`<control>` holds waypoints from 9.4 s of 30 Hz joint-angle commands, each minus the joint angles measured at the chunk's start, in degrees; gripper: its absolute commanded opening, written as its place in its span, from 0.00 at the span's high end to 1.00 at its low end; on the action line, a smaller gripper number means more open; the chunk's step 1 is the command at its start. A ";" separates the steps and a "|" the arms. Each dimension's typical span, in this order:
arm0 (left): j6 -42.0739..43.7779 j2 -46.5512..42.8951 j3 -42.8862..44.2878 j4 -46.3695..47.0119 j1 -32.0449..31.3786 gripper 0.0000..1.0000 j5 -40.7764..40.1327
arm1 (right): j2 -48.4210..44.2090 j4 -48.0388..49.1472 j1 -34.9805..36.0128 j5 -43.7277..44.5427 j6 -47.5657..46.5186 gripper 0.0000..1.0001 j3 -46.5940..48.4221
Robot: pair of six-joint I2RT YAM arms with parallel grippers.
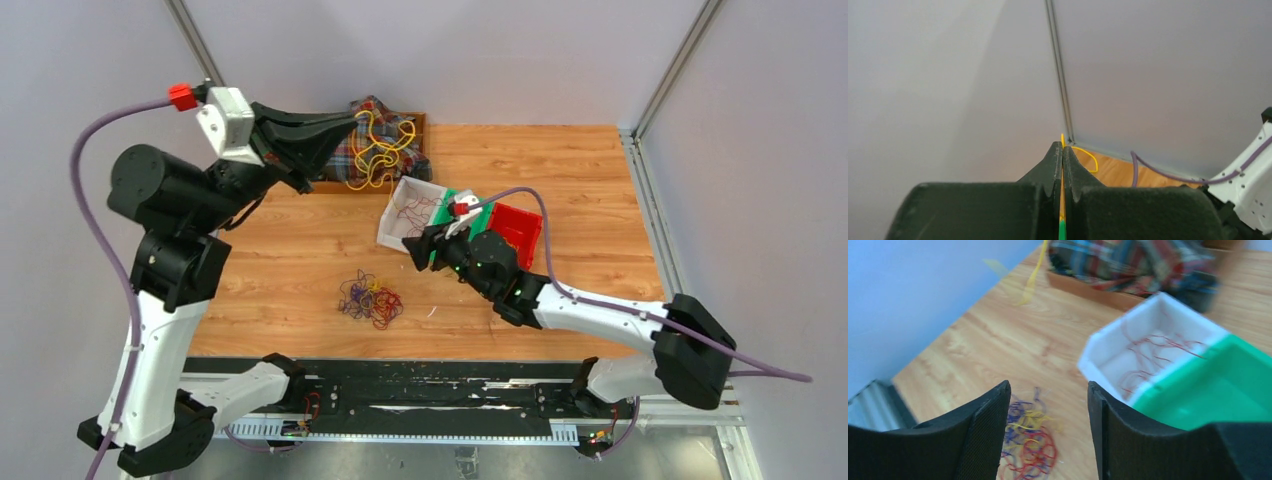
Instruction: Untangle the cables
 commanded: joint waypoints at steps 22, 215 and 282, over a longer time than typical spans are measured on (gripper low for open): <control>5.91 22.24 8.70 1.55 -15.81 1.00 1.23 | -27.01 -41.18 -24.46 38.54 9.66 0.25 -5.55; 19.33 0.69 -23.92 -37.87 2.36 0.99 11.96 | -2.69 3.52 0.26 -21.66 -1.72 0.17 2.98; 24.84 -3.34 -1.26 -33.30 2.36 1.00 -9.26 | 1.44 -2.77 4.30 -11.95 -8.23 0.19 6.29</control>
